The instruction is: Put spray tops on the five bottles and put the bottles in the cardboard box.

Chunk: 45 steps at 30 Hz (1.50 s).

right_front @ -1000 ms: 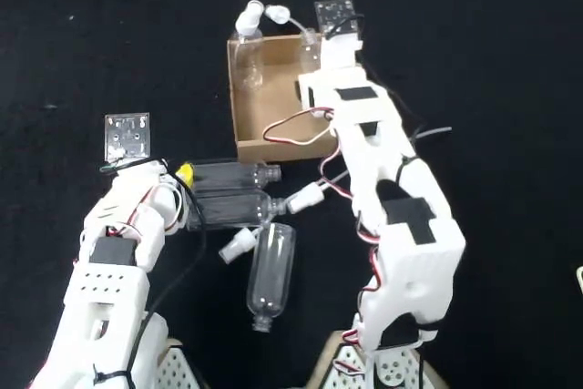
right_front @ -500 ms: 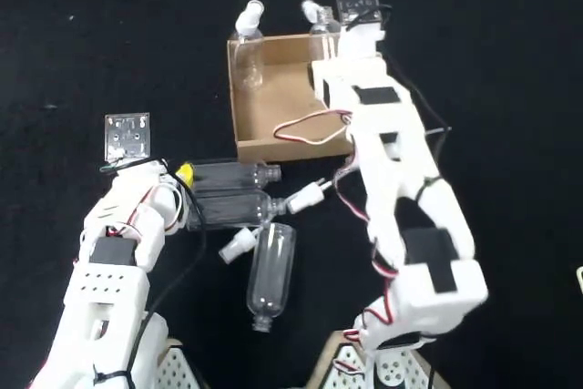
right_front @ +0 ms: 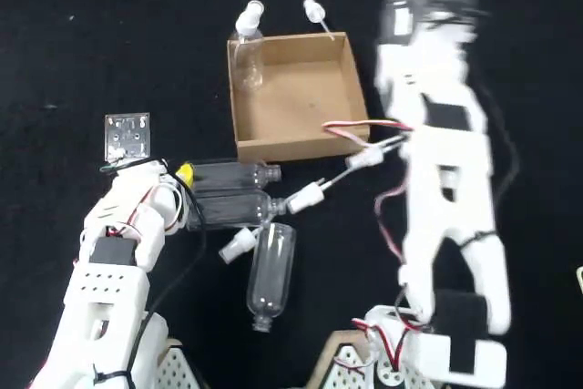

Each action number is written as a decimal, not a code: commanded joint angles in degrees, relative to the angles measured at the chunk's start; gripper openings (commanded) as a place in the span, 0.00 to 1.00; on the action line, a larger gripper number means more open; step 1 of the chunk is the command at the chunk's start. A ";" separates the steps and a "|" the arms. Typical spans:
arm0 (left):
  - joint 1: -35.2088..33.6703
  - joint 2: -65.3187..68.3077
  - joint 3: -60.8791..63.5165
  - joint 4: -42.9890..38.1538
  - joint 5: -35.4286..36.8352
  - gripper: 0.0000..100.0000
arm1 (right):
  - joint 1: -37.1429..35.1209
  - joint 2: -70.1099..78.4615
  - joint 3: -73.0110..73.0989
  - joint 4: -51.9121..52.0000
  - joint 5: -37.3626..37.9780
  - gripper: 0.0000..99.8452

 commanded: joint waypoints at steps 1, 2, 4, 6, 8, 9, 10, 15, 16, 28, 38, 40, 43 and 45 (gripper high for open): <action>0.48 -1.05 -0.57 -1.23 0.09 0.16 | 6.86 -3.65 -0.22 2.81 0.09 0.01; 0.57 -1.05 -0.57 -1.23 0.09 0.16 | 8.00 -3.65 0.04 4.57 0.09 0.01; 0.75 -1.05 -0.57 -1.32 0.09 0.16 | 9.76 -3.65 1.27 8.62 0.79 0.01; 0.75 -1.05 -0.57 -1.32 0.09 0.16 | 10.81 -3.65 3.74 11.69 3.96 0.01; 0.75 -1.05 -0.57 -1.32 0.09 0.16 | 11.16 -3.65 7.43 12.48 6.77 0.01; 0.84 -1.05 -0.57 -1.32 0.09 0.16 | 11.16 -3.65 9.63 12.48 8.18 0.01; 0.84 -1.05 -0.57 -1.32 0.09 0.16 | 11.08 -3.65 11.74 12.22 9.58 0.01; 0.75 -1.05 -0.57 -1.14 0.09 0.16 | 11.16 -3.56 19.30 11.43 15.12 0.12; 0.75 -1.05 -0.57 -1.14 0.09 0.16 | 11.25 -3.56 19.74 11.78 15.82 0.14; 0.66 -1.05 -0.57 -1.05 0.09 0.16 | 10.99 -3.65 3.30 36.92 16.97 0.36; 0.66 -1.05 -0.57 -1.23 0.09 0.16 | 4.66 -1.19 -16.04 41.58 12.22 0.23; 0.40 -1.05 -0.57 -0.97 0.09 0.16 | 1.93 2.86 -25.80 45.01 11.08 0.20; 0.31 -1.05 -0.57 -1.05 0.09 0.16 | -1.41 13.05 -40.84 49.58 9.49 0.21; 0.48 -1.05 -0.57 -1.23 0.09 0.16 | -4.13 21.23 -49.71 51.96 9.23 0.22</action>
